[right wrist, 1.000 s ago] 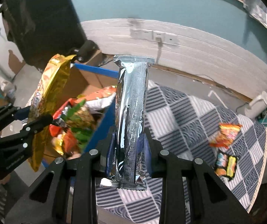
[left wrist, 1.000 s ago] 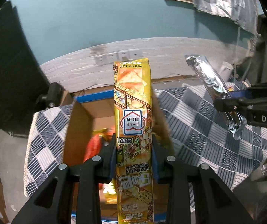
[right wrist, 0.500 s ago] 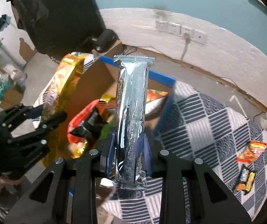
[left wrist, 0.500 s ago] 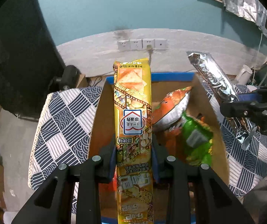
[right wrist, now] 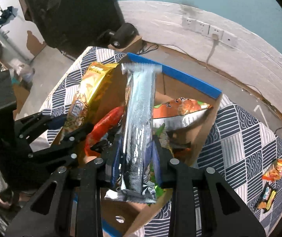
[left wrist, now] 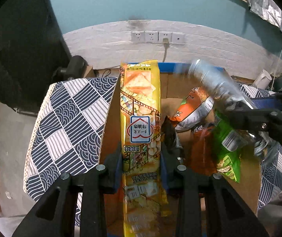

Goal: Organize snacks
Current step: 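Carry the gold wafer bar and silver bar over the box and release both, then move both tools back toward the remaining small packets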

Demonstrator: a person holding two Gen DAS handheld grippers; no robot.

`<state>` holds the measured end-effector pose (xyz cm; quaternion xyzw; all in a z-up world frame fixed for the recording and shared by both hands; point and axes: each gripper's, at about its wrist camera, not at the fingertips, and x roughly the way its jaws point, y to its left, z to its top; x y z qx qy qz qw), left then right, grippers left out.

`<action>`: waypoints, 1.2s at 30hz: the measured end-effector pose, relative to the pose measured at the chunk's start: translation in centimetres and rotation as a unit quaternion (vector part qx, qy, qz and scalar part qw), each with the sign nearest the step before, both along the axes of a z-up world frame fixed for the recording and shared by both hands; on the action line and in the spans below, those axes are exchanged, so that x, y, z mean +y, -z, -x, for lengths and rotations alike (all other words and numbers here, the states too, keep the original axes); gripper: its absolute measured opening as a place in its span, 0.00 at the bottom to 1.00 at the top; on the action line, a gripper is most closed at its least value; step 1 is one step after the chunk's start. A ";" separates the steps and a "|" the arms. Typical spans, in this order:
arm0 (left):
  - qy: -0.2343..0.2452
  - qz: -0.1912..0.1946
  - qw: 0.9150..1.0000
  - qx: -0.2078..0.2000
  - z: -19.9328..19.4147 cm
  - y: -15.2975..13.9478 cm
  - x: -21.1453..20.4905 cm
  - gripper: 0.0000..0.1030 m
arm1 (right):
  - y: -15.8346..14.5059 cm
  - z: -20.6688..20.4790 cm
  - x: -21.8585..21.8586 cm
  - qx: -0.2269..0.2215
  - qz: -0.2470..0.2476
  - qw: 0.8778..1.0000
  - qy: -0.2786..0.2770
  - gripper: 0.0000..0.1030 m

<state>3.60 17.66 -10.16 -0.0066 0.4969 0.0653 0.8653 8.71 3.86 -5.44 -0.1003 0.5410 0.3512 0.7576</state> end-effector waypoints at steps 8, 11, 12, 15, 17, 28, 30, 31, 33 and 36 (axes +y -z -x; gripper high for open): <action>-0.016 -0.021 0.999 -0.021 0.5 -1.3 0.2 0.67 | -0.4 -0.1 -1.0 -0.001 -0.006 1.000 0.020 0.43; -0.013 -0.028 0.999 -0.025 0.6 -1.6 -0.1 0.70 | -0.7 -0.3 -1.8 -0.004 -0.006 1.000 0.030 0.53; -0.011 -0.030 0.999 -0.024 0.6 -1.7 -0.3 0.70 | -0.8 -0.3 -2.2 -0.006 -0.006 0.999 0.035 0.55; -0.002 -0.031 0.999 -0.021 0.9 -1.7 -1.1 0.70 | -1.0 -0.4 -3.3 -0.010 -0.006 0.999 0.045 0.58; 0.003 -0.029 0.999 -0.022 0.9 -1.9 -1.5 0.70 | -1.0 -0.5 -4.1 -0.012 -0.003 0.999 0.052 0.60; 0.047 -0.035 0.998 -0.039 0.9 -3.7 -6.4 0.74 | -0.1 -1.0 -10.6 -0.016 0.012 0.995 0.102 0.68; 0.058 -0.037 0.997 -0.040 0.8 -3.8 -7.4 0.74 | 0.1 -1.3 -12.4 -0.015 0.014 0.993 0.116 0.68; 0.065 -0.038 0.996 -0.039 0.8 -3.9 -8.0 0.74 | 0.2 -1.4 -13.0 -0.015 0.014 0.992 0.121 0.68; 0.075 -0.041 0.996 -0.038 0.7 -3.9 -9.0 0.74 | 0.5 -1.6 -14.8 -0.014 0.015 0.991 0.135 0.68; 0.087 -0.046 0.994 -0.036 0.4 -3.9 -10.5 0.74 | 1.0 -2.0 -17.3 -0.010 0.016 0.988 0.154 0.68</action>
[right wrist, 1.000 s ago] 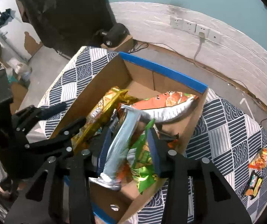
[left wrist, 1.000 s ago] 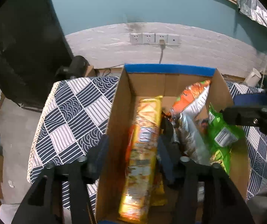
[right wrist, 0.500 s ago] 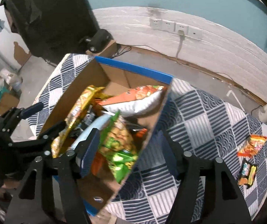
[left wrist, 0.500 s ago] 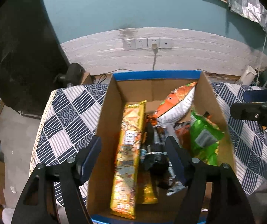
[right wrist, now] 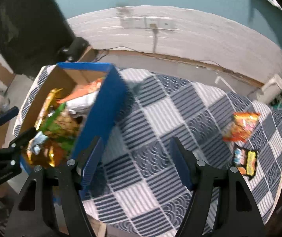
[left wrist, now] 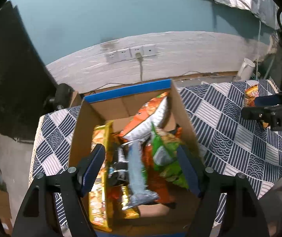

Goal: Organize snacks
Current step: 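Move both tools back toward the remaining small packets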

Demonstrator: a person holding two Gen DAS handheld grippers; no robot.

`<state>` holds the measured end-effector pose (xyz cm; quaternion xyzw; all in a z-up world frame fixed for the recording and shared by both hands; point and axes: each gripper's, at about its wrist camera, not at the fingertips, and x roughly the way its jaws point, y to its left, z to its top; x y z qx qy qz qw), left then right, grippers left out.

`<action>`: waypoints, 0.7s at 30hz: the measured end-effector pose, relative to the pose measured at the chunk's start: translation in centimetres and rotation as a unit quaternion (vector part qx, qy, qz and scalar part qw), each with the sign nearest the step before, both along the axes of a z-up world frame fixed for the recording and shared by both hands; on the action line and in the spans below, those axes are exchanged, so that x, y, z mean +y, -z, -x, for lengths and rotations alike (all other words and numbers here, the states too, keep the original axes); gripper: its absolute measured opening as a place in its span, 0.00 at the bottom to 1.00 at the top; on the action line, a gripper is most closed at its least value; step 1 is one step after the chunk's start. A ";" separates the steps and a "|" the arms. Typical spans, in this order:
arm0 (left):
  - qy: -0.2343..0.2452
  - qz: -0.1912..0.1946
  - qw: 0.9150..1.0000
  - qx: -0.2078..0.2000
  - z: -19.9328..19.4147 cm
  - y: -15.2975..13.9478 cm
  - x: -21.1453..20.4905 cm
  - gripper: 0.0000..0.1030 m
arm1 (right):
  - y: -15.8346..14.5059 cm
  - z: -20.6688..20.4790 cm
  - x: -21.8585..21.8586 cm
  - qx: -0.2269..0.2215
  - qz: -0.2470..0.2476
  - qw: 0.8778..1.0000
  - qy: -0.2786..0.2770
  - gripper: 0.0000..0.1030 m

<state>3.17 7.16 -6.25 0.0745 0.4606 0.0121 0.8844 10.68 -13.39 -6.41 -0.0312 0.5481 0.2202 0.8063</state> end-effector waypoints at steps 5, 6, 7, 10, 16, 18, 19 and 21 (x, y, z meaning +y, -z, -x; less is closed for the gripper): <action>0.018 -0.011 1.000 0.002 -0.4 0.1 -2.6 0.74 | 0.4 0.0 -3.5 0.000 0.001 1.000 0.024 0.68; 0.022 -0.012 1.000 0.003 -0.5 0.1 -3.0 0.74 | 0.5 0.0 -4.3 0.001 0.002 1.000 0.028 0.68; 0.025 -0.013 1.000 0.003 -0.5 0.1 -3.4 0.74 | 0.6 0.0 -4.9 0.000 0.003 1.000 0.031 0.68; 0.038 -0.019 0.999 0.006 -0.8 0.2 -5.1 0.74 | 1.0 -0.1 -6.7 0.002 0.003 0.999 0.041 0.68; 0.059 -0.026 0.998 0.013 -1.5 0.6 -8.1 0.74 | 2.2 -0.3 -10.8 0.013 0.007 0.998 0.067 0.68; 0.065 -0.029 0.997 0.017 -1.8 0.8 -9.1 0.74 | 2.5 -0.4 -12.0 0.014 0.010 0.997 0.075 0.68; 0.067 -0.029 0.997 0.018 -2.0 0.9 -9.5 0.74 | 2.6 -0.4 -12.4 0.014 0.011 0.997 0.077 0.68; 0.072 -0.031 0.997 0.019 -2.3 1.1 -10.4 0.74 | 2.8 -0.6 -13.4 0.015 0.014 0.996 0.082 0.68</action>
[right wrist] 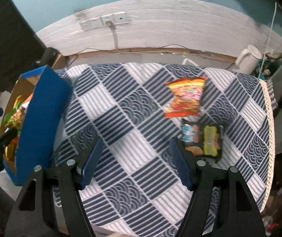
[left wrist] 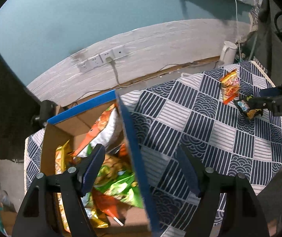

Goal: Organize snacks
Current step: 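Move both tools back toward the remaining small packets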

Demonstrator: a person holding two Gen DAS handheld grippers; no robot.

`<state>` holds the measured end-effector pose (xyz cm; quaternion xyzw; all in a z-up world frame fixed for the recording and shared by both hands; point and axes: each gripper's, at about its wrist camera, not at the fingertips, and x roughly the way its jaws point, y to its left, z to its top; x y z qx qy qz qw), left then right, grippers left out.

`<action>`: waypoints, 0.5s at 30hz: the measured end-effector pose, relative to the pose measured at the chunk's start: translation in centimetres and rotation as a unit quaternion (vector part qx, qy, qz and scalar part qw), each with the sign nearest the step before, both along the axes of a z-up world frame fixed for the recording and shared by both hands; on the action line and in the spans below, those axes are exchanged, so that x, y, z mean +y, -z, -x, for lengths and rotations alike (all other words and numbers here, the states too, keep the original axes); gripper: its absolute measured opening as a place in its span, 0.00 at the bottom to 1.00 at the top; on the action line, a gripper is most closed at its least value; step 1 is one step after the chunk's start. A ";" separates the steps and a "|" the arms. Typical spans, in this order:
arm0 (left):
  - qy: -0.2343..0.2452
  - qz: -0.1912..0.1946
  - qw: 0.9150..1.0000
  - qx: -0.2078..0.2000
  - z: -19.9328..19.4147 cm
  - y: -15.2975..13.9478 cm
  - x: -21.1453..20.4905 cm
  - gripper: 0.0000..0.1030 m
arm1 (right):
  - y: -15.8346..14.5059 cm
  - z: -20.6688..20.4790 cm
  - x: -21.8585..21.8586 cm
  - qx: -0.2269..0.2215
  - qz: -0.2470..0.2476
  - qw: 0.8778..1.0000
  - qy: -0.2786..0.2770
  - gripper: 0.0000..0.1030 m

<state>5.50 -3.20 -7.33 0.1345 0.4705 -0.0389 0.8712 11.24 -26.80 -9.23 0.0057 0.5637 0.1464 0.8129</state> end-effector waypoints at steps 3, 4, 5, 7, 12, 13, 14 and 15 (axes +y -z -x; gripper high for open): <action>0.006 -0.001 1.000 0.002 -0.7 0.1 -1.2 0.74 | 0.4 -0.3 -1.8 0.003 0.009 1.000 0.005 0.68; 0.008 0.000 1.000 0.002 -1.0 0.2 -1.7 0.75 | 0.6 -0.4 -2.3 0.004 0.013 1.000 0.006 0.68; 0.010 0.000 1.000 0.002 -1.2 0.3 -2.0 0.75 | 0.7 -0.6 -2.8 0.005 0.019 1.000 0.005 0.68; 0.014 0.002 1.000 0.004 -1.9 0.6 -3.0 0.76 | 1.1 -1.0 -3.8 0.007 0.032 0.999 0.003 0.68; 0.020 0.010 1.000 0.020 -3.7 2.1 -5.2 0.76 | 2.8 -2.6 -6.9 0.021 0.050 0.998 0.013 0.68; 0.021 0.011 0.999 0.021 -3.9 2.4 -5.4 0.76 | 3.2 -2.9 -7.4 0.023 0.052 0.998 0.015 0.68; 0.023 0.010 0.999 0.022 -4.3 2.8 -5.9 0.76 | 3.7 -3.4 -8.2 0.026 0.055 0.998 0.019 0.68; 0.026 0.008 0.999 0.023 -4.7 3.2 -6.4 0.76 | 4.2 -3.8 -8.8 0.029 0.058 0.998 0.023 0.68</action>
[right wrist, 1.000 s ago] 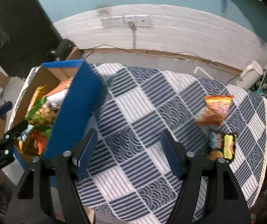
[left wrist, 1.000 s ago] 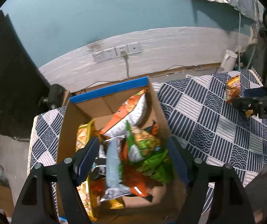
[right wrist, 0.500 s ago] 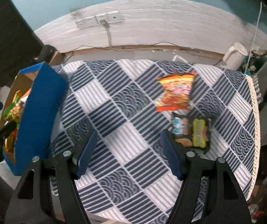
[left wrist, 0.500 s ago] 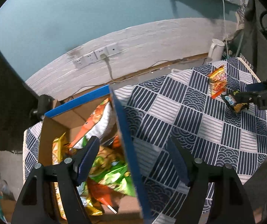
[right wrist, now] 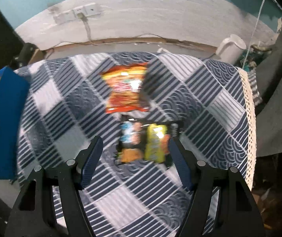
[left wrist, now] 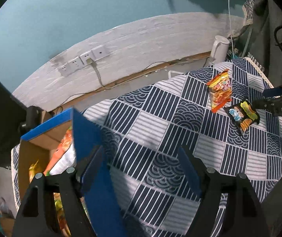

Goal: Organize snacks
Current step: 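Move both tools back toward the remaining small packets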

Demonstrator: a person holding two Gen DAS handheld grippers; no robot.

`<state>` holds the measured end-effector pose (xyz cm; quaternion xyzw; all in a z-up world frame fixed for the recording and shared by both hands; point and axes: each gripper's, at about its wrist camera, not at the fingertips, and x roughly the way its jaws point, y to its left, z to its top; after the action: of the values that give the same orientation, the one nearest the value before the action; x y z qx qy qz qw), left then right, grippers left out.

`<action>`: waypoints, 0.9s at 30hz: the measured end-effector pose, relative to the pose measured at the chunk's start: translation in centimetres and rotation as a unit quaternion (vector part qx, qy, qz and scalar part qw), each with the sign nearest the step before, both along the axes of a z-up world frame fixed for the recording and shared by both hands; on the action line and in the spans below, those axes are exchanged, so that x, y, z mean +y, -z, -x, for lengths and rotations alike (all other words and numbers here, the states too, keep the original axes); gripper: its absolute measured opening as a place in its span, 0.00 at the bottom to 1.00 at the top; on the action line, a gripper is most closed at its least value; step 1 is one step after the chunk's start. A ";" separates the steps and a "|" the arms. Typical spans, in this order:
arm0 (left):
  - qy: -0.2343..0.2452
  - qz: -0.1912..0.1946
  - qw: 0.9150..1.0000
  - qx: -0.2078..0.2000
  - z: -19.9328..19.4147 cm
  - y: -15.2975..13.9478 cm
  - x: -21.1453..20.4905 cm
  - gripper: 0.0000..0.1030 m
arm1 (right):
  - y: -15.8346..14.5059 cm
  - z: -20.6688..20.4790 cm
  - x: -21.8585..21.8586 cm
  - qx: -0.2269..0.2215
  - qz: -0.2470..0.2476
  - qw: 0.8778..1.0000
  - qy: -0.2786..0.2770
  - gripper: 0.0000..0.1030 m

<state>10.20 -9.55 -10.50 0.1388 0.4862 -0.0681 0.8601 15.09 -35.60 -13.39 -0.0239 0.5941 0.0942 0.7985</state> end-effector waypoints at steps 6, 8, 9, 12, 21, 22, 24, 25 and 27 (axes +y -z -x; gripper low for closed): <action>0.004 -0.008 1.000 0.004 -2.5 2.2 -1.4 0.76 | 2.9 -2.3 -3.3 0.022 -0.009 0.999 0.037 0.68; 0.004 -0.008 1.000 0.006 -3.3 2.8 -1.7 0.76 | 3.6 -3.0 -4.1 0.026 -0.018 0.998 0.049 0.68; 0.004 -0.008 1.000 0.008 -3.8 3.2 -1.9 0.76 | 3.9 -3.2 -4.5 0.026 -0.022 0.998 0.052 0.68; 0.001 -0.004 1.000 0.014 -4.9 4.2 -2.2 0.76 | 4.6 -4.5 -5.2 0.027 -0.020 0.998 0.058 0.68; -0.003 0.009 0.999 0.040 -6.2 5.5 -2.8 0.76 | 7.1 -6.1 -5.9 0.045 -0.002 0.998 0.052 0.68; -0.001 0.008 0.999 0.040 -6.2 5.6 -2.8 0.76 | 7.4 -6.0 -5.9 0.051 0.002 0.998 0.049 0.68; -0.001 0.009 0.999 0.042 -6.1 5.7 -2.7 0.76 | 7.9 -5.6 -6.0 0.058 0.014 0.997 0.047 0.68; -0.002 0.010 0.999 0.044 -6.1 5.8 -2.7 0.76 | 7.9 -5.4 -6.0 0.057 0.020 0.997 0.044 0.68; -0.004 0.014 0.999 0.047 -6.0 5.8 -2.6 0.76 | 7.8 -4.7 -6.0 0.061 0.035 0.997 0.041 0.68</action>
<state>16.20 -12.10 -16.28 0.1218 0.5257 -0.0782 0.8383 19.81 -41.59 -21.22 -0.0219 0.6449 0.0414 0.7628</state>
